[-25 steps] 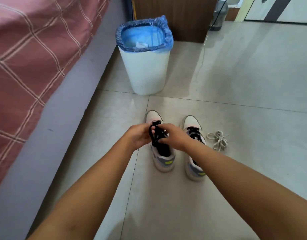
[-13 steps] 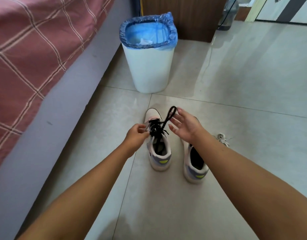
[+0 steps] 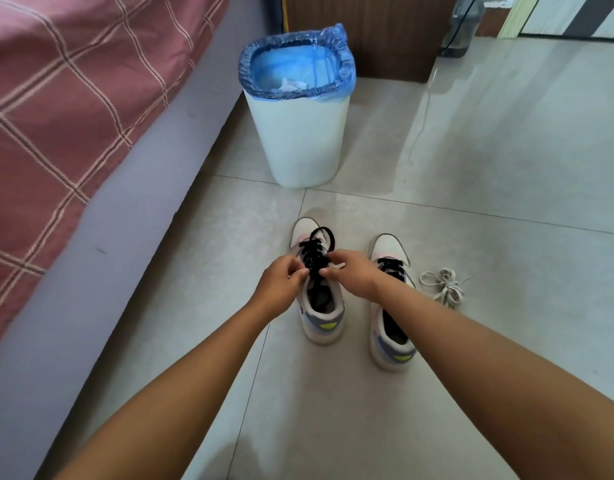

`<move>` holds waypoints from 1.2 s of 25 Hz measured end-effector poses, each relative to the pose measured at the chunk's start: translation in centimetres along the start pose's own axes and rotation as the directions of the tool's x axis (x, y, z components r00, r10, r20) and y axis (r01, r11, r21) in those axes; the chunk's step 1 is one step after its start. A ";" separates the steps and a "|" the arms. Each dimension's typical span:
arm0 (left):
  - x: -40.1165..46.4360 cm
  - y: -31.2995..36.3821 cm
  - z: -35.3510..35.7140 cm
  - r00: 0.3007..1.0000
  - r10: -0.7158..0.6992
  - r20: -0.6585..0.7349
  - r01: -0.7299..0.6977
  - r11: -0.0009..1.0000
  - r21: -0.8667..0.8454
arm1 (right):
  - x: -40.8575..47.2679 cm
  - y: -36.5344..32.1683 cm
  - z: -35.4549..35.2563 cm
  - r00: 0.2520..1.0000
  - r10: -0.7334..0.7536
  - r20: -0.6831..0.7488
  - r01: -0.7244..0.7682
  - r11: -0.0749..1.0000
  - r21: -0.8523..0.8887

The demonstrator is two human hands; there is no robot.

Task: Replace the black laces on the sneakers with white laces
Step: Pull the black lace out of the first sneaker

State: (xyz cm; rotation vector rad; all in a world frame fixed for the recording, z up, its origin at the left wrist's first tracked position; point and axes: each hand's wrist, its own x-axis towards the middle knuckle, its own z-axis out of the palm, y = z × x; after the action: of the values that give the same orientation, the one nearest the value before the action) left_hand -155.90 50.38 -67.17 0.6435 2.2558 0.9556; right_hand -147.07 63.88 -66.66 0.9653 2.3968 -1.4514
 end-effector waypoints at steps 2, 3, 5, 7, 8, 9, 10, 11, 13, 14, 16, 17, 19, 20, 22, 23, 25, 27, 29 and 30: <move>0.2 -0.2 -0.1 0.998 -0.058 -0.007 0.057 0.992 -0.112 | 0.0 0.1 0.2 0.998 0.049 -0.041 -0.044 0.993 0.105; 0.3 -0.2 -0.2 0.998 -0.066 -0.001 0.065 0.986 -0.155 | -0.1 0.1 0.4 0.995 0.070 -0.078 -0.058 0.988 0.144; 0.3 -0.1 -0.2 0.999 -0.014 0.042 0.020 0.987 -0.159 | -0.5 0.2 0.8 0.992 0.053 -0.115 -0.035 0.987 0.154; 0.2 0.0 0.1 0.997 0.058 0.046 -0.056 0.997 -0.045 | -0.6 0.3 1.1 0.996 0.021 -0.081 -0.006 0.985 0.175; 0.3 0.1 0.4 0.997 0.073 0.007 -0.073 0.997 -0.027 | -0.7 0.3 1.1 0.998 0.014 -0.061 -0.001 0.978 0.207; 0.3 0.2 0.7 0.997 0.063 -0.045 -0.066 0.995 -0.072 | -0.8 0.2 1.1 0.999 0.018 -0.051 -0.005 0.969 0.249; 0.3 0.3 0.9 0.996 0.018 -0.089 -0.034 0.983 -0.178 | -0.7 0.2 1.1 0.998 0.032 -0.045 -0.017 0.954 0.299; 0.3 0.4 0.9 0.993 -0.056 -0.107 0.019 0.948 -0.317 | -0.7 0.3 1.1 0.998 0.048 -0.044 -0.029 0.936 0.352; 0.3 0.4 0.8 0.971 -0.221 -0.088 0.136 0.820 -0.556 | -0.7 0.3 1.3 0.995 0.087 -0.044 -0.062 0.915 0.398; 0.2 0.3 0.6 0.957 -0.283 -0.063 0.185 0.761 -0.622 | -0.7 0.3 1.3 0.993 0.105 -0.051 -0.076 0.915 0.396; -0.1 0.2 0.2 0.943 -0.332 -0.036 0.227 0.717 -0.660 | -0.8 0.3 1.6 0.990 0.105 -0.097 -0.061 0.926 0.373; -0.3 0.4 0.0 0.944 -0.327 -0.034 0.227 0.723 -0.653 | -1.0 0.3 1.8 0.990 0.060 -0.125 -0.016 0.945 0.326; -0.3 0.7 -0.4 0.959 -0.281 -0.048 0.188 0.751 -0.633 | -1.1 0.2 2.1 0.982 -0.124 -0.142 0.132 0.990 0.045; -0.2 1.0 -0.6 0.969 -0.241 -0.051 0.158 0.767 -0.622 | -0.9 0.1 2.4 0.971 -0.208 -0.114 0.196 0.974 -0.110; 0.0 1.0 -0.7 0.990 -0.137 -0.029 0.096 0.811 -0.578 | -0.6 -0.4 2.8 0.960 -0.249 -0.128 0.224 0.958 -0.180; 0.0 0.7 -0.7 0.996 -0.085 -0.015 0.064 0.847 -0.528 | -0.5 -0.9 2.7 0.962 -0.213 -0.173 0.197 0.975 -0.104; 0.1 -0.4 -0.6 1.000 -0.020 0.005 0.020 0.926 -0.377 | -0.2 -1.5 2.4 0.973 -0.109 -0.205 0.128 0.989 0.078; 0.2 -1.1 -0.6 1.000 -0.015 0.001 0.014 0.964 -0.267 | 0.0 -1.6 2.2 0.983 -0.011 -0.183 0.052 0.974 0.221; 0.2 -1.0 -0.9 1.000 0.005 -0.010 -0.007 0.983 -0.181 | 0.4 -1.3 2.2 0.980 0.109 -0.169 -0.033 0.916 0.399; 0.1 -0.8 -0.9 1.000 0.015 -0.012 -0.017 0.989 -0.144 | 0.6 -1.0 2.2 0.974 0.159 -0.158 -0.068 0.880 0.470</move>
State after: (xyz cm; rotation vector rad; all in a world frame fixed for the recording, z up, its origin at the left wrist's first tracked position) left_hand -156.73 49.53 -67.27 0.5942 2.1705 1.1208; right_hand -148.53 61.91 -67.30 1.3819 2.0990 -2.0169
